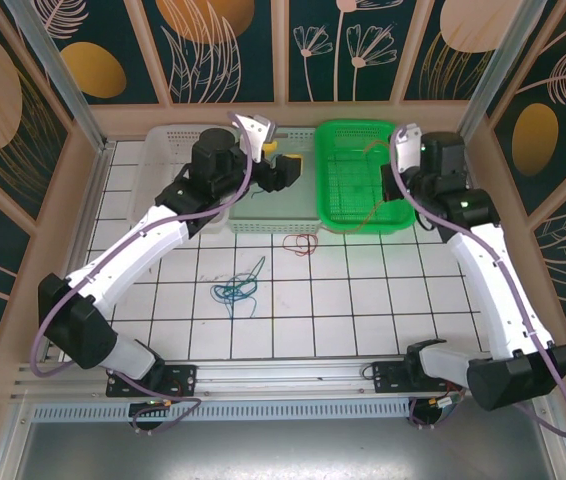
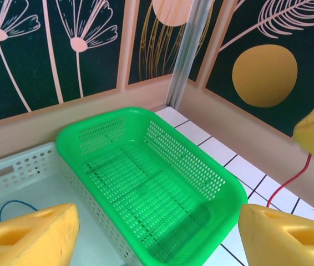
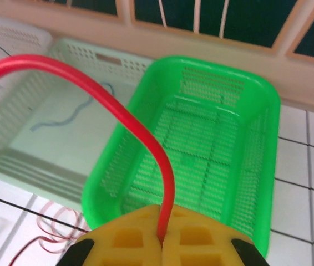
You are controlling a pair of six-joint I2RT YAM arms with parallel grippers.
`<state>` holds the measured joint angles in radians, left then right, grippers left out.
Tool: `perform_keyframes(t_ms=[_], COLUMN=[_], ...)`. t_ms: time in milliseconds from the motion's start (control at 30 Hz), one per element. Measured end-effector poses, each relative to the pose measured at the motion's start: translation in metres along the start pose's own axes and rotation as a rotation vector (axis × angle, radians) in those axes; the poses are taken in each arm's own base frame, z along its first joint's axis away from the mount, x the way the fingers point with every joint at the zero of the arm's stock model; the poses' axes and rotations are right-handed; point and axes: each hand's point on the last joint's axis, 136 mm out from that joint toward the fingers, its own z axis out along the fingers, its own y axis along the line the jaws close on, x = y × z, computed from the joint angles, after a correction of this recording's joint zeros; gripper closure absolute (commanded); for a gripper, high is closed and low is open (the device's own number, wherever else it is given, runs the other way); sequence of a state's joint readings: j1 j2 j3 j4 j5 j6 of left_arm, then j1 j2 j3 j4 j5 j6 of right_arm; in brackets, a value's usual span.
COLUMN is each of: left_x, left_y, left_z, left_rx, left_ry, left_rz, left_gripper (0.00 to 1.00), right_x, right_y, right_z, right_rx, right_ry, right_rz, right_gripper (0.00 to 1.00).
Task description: Untangle the cables
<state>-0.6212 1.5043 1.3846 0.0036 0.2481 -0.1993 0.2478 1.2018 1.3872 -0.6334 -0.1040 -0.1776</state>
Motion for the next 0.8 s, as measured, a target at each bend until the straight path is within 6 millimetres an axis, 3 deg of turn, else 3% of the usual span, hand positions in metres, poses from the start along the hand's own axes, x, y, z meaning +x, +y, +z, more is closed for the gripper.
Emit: perform_keyframes(t_ms=[100, 200, 300, 400, 467, 667, 800], left_x=[0.003, 0.004, 0.001, -0.002, 0.001, 0.028, 0.039], left_y=[-0.014, -0.027, -0.032, -0.033, -0.031, -0.019, -0.014], left_z=[0.004, 0.008, 0.01, 0.009, 0.009, 0.007, 0.007], left_rx=[0.098, 0.19, 0.228, 0.235, 0.224, 0.17, 0.144], left_ry=[-0.016, -0.044, -0.067, -0.08, -0.079, -0.035, -0.016], left_rz=[-0.013, -0.029, -0.039, -0.034, -0.03, -0.039, -0.048], left_gripper=[0.25, 0.25, 0.18, 0.15, 0.14, 0.13, 0.13], right_x=[-0.014, -0.015, -0.013, -0.013, -0.015, -0.027, -0.027], right_y=[0.014, 0.03, 0.025, -0.005, -0.035, -0.113, -0.136], right_z=[-0.001, 0.003, 0.01, 0.017, 0.018, 0.017, 0.025], right_rx=[-0.094, -0.201, -0.237, -0.172, -0.097, 0.132, 0.211], right_ry=[-0.03, -0.022, -0.008, -0.011, -0.028, -0.104, -0.119], right_rz=[0.027, 0.077, 0.156, 0.251, 0.32, 0.427, 0.438], right_gripper=[1.0, 1.0, 1.0, 1.0, 1.0, 1.0, 1.0])
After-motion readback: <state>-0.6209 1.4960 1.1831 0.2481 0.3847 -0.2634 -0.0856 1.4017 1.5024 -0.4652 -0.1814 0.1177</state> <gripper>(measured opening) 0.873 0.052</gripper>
